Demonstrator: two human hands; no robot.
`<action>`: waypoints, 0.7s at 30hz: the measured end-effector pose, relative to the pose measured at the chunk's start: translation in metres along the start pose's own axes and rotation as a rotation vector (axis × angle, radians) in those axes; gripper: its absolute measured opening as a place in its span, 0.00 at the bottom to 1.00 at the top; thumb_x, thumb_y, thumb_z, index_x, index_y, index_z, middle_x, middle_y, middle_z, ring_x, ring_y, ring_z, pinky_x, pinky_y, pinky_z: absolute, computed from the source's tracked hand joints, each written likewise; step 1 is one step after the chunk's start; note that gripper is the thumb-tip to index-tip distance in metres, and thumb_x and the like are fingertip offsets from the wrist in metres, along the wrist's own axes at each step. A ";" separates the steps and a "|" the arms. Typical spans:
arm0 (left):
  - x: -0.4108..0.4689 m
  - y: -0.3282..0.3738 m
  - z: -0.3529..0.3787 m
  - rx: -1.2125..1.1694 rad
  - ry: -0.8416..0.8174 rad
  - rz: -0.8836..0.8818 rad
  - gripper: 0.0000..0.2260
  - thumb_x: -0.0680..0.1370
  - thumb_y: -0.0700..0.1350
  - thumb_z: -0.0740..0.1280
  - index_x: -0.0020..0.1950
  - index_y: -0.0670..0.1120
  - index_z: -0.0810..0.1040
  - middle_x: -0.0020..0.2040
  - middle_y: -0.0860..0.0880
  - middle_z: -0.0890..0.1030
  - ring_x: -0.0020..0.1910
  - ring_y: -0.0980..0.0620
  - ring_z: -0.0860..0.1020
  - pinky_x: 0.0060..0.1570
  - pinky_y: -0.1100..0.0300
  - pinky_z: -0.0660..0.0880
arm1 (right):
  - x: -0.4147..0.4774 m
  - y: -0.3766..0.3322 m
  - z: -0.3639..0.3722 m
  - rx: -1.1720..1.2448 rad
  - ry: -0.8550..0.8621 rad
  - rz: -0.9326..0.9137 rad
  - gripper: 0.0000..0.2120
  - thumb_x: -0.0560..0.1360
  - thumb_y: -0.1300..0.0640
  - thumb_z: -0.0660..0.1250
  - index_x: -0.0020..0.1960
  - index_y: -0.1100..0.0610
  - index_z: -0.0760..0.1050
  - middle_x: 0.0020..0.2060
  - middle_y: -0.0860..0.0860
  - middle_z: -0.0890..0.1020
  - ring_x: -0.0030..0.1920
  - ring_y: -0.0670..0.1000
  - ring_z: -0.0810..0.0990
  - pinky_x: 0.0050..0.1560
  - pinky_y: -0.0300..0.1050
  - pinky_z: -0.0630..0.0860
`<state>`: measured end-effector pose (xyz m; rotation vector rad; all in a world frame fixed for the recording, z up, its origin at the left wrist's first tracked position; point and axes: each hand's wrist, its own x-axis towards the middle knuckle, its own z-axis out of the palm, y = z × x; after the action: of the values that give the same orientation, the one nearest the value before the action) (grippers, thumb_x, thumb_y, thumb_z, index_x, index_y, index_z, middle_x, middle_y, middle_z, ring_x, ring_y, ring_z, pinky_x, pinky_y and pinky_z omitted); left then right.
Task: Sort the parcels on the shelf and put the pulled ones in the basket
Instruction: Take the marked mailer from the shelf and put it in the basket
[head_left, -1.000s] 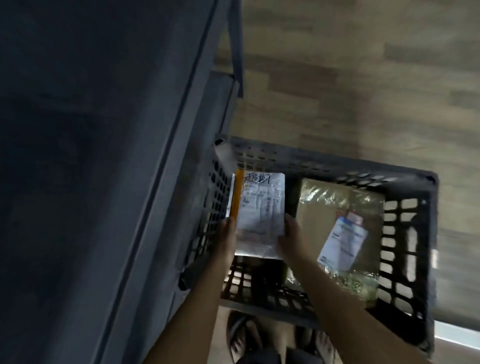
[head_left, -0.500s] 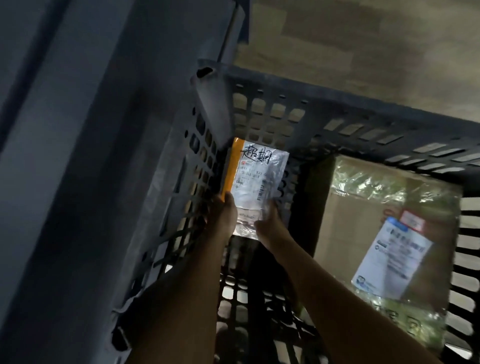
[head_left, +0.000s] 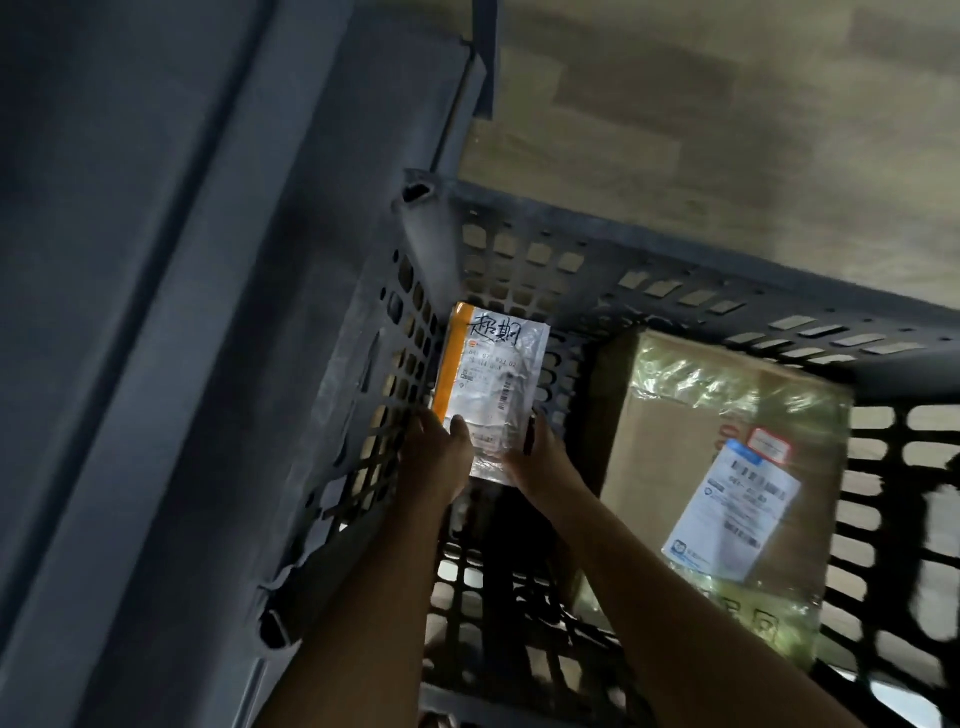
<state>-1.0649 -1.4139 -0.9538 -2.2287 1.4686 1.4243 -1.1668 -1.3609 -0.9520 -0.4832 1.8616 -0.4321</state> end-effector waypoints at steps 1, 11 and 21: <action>-0.011 0.003 -0.007 -0.031 -0.008 0.001 0.20 0.81 0.48 0.57 0.69 0.37 0.68 0.67 0.36 0.71 0.66 0.37 0.70 0.66 0.48 0.68 | -0.014 -0.007 -0.008 -0.028 -0.011 -0.003 0.25 0.73 0.63 0.62 0.69 0.56 0.65 0.65 0.57 0.72 0.63 0.58 0.73 0.61 0.51 0.74; -0.180 0.063 -0.121 -0.039 -0.003 0.073 0.16 0.81 0.48 0.56 0.63 0.42 0.74 0.61 0.41 0.78 0.60 0.40 0.76 0.61 0.52 0.73 | -0.190 -0.112 -0.073 -0.189 0.013 -0.116 0.25 0.78 0.59 0.58 0.74 0.58 0.59 0.71 0.59 0.66 0.68 0.59 0.68 0.66 0.52 0.67; -0.389 0.132 -0.266 -0.246 0.072 0.154 0.15 0.81 0.46 0.57 0.63 0.41 0.74 0.61 0.42 0.78 0.61 0.43 0.76 0.57 0.59 0.72 | -0.392 -0.247 -0.132 -0.494 -0.068 -0.387 0.21 0.80 0.58 0.57 0.72 0.58 0.62 0.69 0.55 0.68 0.69 0.53 0.68 0.63 0.40 0.65</action>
<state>-1.0317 -1.3711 -0.4677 -2.3747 1.5969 1.6709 -1.1420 -1.3576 -0.4712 -1.1887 1.8042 -0.1982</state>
